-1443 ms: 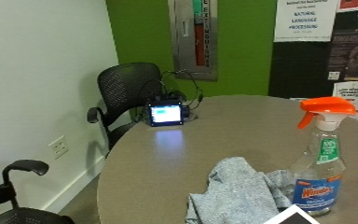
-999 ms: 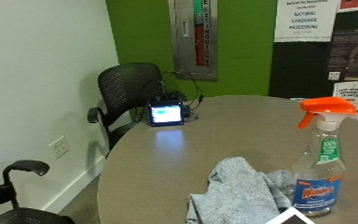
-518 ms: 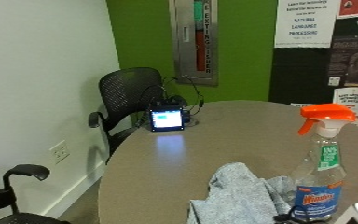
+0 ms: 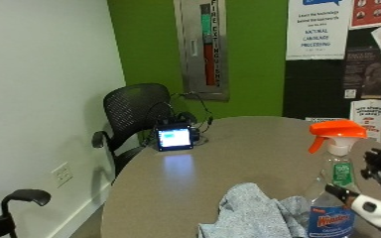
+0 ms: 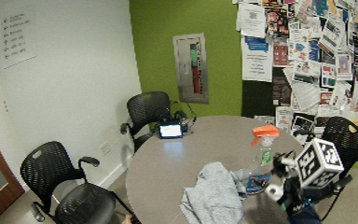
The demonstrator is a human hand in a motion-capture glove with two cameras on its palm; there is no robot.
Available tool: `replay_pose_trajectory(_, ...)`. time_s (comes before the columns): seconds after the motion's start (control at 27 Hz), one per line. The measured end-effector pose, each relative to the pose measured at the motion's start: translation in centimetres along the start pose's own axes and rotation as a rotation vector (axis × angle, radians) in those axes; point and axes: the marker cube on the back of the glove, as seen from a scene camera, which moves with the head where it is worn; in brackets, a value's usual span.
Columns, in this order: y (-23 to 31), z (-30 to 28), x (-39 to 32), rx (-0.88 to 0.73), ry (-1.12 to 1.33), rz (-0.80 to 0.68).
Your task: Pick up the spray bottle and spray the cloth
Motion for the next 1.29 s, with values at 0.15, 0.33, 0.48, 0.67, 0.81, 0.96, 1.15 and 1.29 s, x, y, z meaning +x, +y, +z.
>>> replay_pose_trajectory(0.15, -4.6, -0.1, 1.1, -0.047, -0.139, 0.081)
replay_pose_trajectory(0.33, -7.5, 0.7, 1.1, -0.053, -0.337, 0.066)
replay_pose_trajectory(0.48, -8.4, 2.7, 1.3, 0.080, -0.523, 0.051)
replay_pose_trajectory(0.67, -8.2, 5.0, 1.6, 0.234, -0.761, 0.117)
replay_pose_trajectory(0.81, -8.4, 4.8, 2.2, 0.333, -0.799, 0.110)
replay_pose_trajectory(0.96, -8.8, 3.2, 1.4, 0.374, -0.818, 0.091)
replay_pose_trajectory(1.15, -9.6, 2.2, 0.9, 0.376, -0.856, 0.069)
replay_pose_trajectory(1.29, -9.9, 2.1, 1.0, 0.370, -0.874, 0.057)
